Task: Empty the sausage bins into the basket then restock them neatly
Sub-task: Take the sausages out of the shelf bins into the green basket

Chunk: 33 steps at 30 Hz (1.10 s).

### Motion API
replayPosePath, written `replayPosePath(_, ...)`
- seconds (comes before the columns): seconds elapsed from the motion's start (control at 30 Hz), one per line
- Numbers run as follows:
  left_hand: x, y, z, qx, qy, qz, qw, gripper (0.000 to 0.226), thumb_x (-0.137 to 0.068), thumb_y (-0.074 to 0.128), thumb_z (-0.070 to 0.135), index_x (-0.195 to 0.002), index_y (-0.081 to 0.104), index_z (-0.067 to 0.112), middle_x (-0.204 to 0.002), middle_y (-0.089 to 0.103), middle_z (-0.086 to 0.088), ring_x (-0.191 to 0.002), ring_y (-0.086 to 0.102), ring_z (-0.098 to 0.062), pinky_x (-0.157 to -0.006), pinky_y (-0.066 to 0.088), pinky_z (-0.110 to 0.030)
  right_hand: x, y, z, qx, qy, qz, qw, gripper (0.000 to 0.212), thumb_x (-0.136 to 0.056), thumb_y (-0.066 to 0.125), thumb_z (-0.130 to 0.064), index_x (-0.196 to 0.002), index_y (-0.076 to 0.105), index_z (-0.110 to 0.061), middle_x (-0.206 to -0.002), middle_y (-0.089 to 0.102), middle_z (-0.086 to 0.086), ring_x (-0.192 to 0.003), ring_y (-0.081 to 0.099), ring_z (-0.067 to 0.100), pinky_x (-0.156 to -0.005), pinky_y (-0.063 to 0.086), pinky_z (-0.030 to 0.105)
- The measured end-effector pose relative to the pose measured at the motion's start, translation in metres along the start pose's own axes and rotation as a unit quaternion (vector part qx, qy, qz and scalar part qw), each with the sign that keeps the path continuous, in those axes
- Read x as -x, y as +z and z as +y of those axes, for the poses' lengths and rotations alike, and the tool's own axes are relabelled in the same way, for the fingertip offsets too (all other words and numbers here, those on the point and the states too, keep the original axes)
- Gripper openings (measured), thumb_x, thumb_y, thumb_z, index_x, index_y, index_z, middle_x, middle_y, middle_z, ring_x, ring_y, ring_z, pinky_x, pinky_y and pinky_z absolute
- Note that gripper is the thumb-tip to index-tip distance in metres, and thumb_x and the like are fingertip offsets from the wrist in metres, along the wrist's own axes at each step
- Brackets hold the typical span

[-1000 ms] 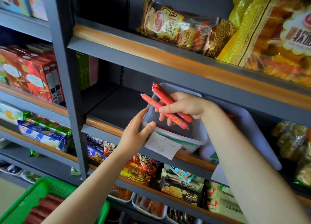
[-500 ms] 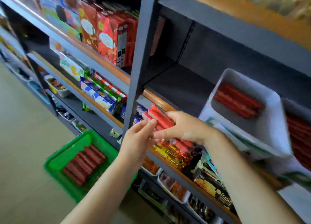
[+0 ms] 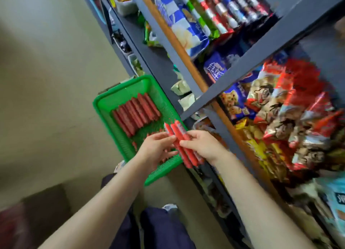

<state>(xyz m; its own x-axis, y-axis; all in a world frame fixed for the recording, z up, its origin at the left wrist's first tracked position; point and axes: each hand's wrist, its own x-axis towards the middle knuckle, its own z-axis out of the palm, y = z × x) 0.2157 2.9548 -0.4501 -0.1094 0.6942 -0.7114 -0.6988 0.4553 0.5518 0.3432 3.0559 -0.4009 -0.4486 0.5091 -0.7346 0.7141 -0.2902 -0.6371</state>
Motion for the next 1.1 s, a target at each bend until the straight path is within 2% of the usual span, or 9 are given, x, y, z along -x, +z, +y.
replayPosePath(0.07, -0.03, -0.031, -0.032, -0.017, -0.039, 0.041, 0.998, 0.016, -0.094, 0.058, 0.002, -0.108, 0.064, 0.003, -0.085, 0.065, -0.011, -0.066, 0.063, -0.015, -0.056, 0.056, -0.025, -0.043, 0.029, 0.043, 0.001, 0.04, -0.017, 0.999, 0.021, -0.092, 0.056, 0.006, -0.095, 0.062, -0.013, -0.082, 0.067, 0.005, -0.056, 0.061, -0.001, -0.052, 0.047, 0.014)
replayPosePath(0.13, -0.056, -0.055, -0.058, -0.041, -0.07, 0.063, 0.995, 0.011, -0.091, 0.059, 0.001, -0.096, 0.064, 0.009, -0.084, 0.064, -0.012, -0.068, 0.059, -0.019, -0.06, 0.055, -0.027, -0.079, 0.056, 0.081, -0.002, 0.073, -0.022, 0.997, 0.02, -0.09, 0.058, 0.005, -0.098, 0.063, -0.013, -0.098, 0.068, 0.016, -0.074, 0.064, 0.013, -0.07, 0.054, 0.028)
replayPosePath(0.23, -0.09, -0.076, -0.084, -0.064, -0.1, 0.079, 0.99, 0.019, -0.085, 0.056, -0.004, -0.089, 0.064, 0.012, -0.08, 0.064, -0.008, -0.067, 0.058, -0.017, -0.069, 0.053, -0.03, -0.12, 0.083, 0.117, -0.015, 0.109, -0.002, 0.994, 0.03, -0.089, 0.061, -0.001, -0.119, 0.061, -0.004, -0.112, 0.067, 0.016, -0.095, 0.061, 0.024, -0.089, 0.049, 0.037)
replayPosePath(0.4, -0.124, -0.085, -0.097, -0.042, -0.102, 0.097, 0.989, 0.042, -0.087, 0.05, -0.014, -0.113, 0.054, 0.018, -0.07, 0.063, -0.003, -0.058, 0.058, -0.011, -0.062, 0.051, -0.024, -0.164, 0.101, 0.14, -0.07, 0.119, 0.064, 0.988, 0.032, -0.079, 0.063, -0.019, -0.112, 0.063, -0.019, -0.114, 0.068, 0.007, -0.108, 0.064, 0.031, -0.099, 0.049, 0.045)
replayPosePath(0.5, -0.126, -0.09, -0.11, -0.008, -0.123, 0.1, 0.987, 0.049, -0.09, 0.047, -0.015, -0.127, 0.042, 0.017, -0.079, 0.059, -0.007, -0.068, 0.055, -0.016, -0.067, 0.047, -0.024, -0.166, 0.103, 0.133, -0.084, 0.129, 0.076, 0.985, 0.059, -0.091, 0.057, -0.001, -0.146, 0.038, -0.01, -0.131, 0.049, 0.002, -0.128, 0.051, 0.024, -0.11, 0.038, 0.035)
replayPosePath(0.6, -0.121, -0.093, -0.117, -0.01, -0.138, 0.1, 0.985, 0.049, -0.093, 0.046, -0.013, -0.135, 0.044, 0.013, -0.093, 0.061, -0.001, -0.078, 0.057, -0.013, -0.07, 0.047, -0.023, -0.163, 0.1, 0.133, -0.063, 0.128, 0.075, 0.987, 0.061, -0.093, 0.053, 0.003, -0.149, 0.031, -0.006, -0.149, 0.041, 0.01, -0.134, 0.043, 0.02, -0.107, 0.033, 0.024)
replayPosePath(0.83, -0.11, -0.093, -0.108, -0.092, -0.136, 0.063, 0.984, 0.045, -0.094, 0.051, -0.004, -0.136, 0.049, 0.01, -0.104, 0.061, 0.004, -0.091, 0.057, -0.009, -0.083, 0.047, -0.026, -0.138, 0.083, 0.122, -0.051, 0.118, 0.099, 0.987, 0.035, -0.094, 0.056, -0.007, -0.129, 0.057, -0.008, -0.132, 0.058, 0.011, -0.115, 0.055, 0.017, -0.094, 0.039, 0.024)
replayPosePath(0.97, -0.086, -0.071, -0.08, -0.132, -0.091, 0.071, 0.985, 0.03, -0.093, 0.055, 0.003, -0.121, 0.062, 0.011, -0.09, 0.068, -0.004, -0.077, 0.061, -0.015, -0.071, 0.049, -0.027, -0.104, 0.062, 0.092, -0.081, 0.087, 0.114, 0.986, 0.015, -0.094, 0.053, -0.005, -0.096, 0.063, -0.016, -0.11, 0.069, 0.013, -0.089, 0.064, 0.019, -0.079, 0.048, 0.029)
replayPosePath(1.1, -0.034, -0.015, -0.018, -0.198, 0.038, 0.031, 0.979, 0.024, -0.091, 0.061, 0.008, -0.115, 0.065, 0.011, -0.083, 0.068, -0.004, -0.068, 0.059, -0.016, -0.053, 0.045, -0.019, -0.024, 0.025, 0.034, -0.103, -0.035, 0.168, 0.98, 0.02, -0.092, 0.055, -0.001, -0.09, 0.063, -0.02, -0.09, 0.068, 0.005, -0.07, 0.066, 0.006, -0.07, 0.051, 0.023)
